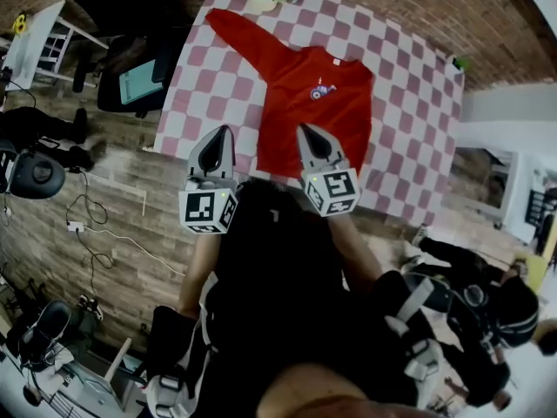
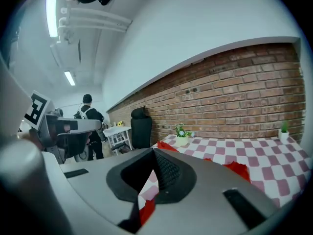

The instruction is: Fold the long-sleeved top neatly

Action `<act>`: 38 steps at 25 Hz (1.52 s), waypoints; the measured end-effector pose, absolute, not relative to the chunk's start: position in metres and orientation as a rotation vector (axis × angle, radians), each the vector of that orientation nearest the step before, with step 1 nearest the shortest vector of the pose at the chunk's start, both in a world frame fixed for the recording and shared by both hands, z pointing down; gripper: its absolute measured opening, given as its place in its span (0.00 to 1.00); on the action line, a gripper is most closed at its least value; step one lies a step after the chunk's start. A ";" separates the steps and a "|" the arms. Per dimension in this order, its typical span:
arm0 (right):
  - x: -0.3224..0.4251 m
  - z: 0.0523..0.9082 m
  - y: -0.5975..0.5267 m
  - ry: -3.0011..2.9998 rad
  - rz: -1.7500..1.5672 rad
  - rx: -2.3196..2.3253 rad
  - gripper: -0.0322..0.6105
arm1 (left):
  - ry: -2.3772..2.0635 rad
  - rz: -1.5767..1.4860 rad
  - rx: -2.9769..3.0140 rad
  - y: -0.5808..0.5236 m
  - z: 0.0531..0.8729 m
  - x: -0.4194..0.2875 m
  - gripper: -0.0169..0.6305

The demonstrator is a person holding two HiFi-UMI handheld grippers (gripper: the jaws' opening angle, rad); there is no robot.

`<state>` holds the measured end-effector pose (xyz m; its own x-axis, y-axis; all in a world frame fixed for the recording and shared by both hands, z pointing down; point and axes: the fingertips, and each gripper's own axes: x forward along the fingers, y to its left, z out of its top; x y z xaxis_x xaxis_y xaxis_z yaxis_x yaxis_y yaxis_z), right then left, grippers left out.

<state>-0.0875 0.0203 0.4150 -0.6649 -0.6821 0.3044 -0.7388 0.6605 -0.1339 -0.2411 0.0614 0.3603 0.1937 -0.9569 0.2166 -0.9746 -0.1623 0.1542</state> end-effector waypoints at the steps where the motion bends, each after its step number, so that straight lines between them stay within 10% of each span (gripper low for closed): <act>1: -0.086 0.413 0.017 -2.653 0.363 1.154 0.06 | -1.845 0.103 2.216 0.058 0.360 -0.241 0.04; 31: -0.204 0.363 -0.135 -2.612 0.348 1.294 0.06 | -1.684 0.164 2.154 -0.179 0.433 -0.383 0.04; 38: -0.239 0.365 -0.159 -2.579 0.385 1.315 0.06 | -1.615 0.210 2.104 -0.232 0.479 -0.413 0.18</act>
<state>-0.2389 -0.1589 0.3654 -0.5753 -0.7565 0.3111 -0.8144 0.5653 -0.1313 -0.4126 -0.2323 0.4793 0.2935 -0.8689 0.3986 -0.9419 -0.1917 0.2757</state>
